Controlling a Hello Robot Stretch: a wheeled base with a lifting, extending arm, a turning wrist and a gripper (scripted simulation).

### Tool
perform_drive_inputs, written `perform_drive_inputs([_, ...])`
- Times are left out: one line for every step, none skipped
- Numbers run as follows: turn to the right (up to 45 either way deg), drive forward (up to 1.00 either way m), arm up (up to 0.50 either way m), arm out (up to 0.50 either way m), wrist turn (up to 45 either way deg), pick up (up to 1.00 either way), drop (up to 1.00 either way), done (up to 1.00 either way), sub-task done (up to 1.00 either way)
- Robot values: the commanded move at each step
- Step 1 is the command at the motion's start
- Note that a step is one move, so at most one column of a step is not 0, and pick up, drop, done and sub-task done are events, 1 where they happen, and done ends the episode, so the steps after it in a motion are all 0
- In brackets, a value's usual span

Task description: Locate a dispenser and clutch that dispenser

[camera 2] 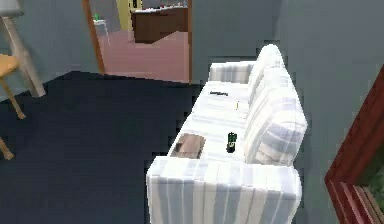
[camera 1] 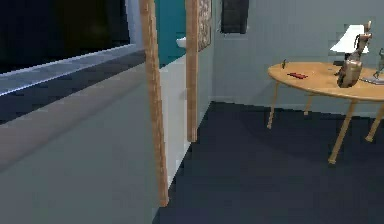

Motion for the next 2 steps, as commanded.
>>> perform_drive_inputs([15.0,0.0,0.0,0.0,0.0,0.0,0.0,0.0,0.0])
perform_drive_inputs([0.0,0.1,0.0,0.0,0.0,0.0,0.0,0.0,0.0])
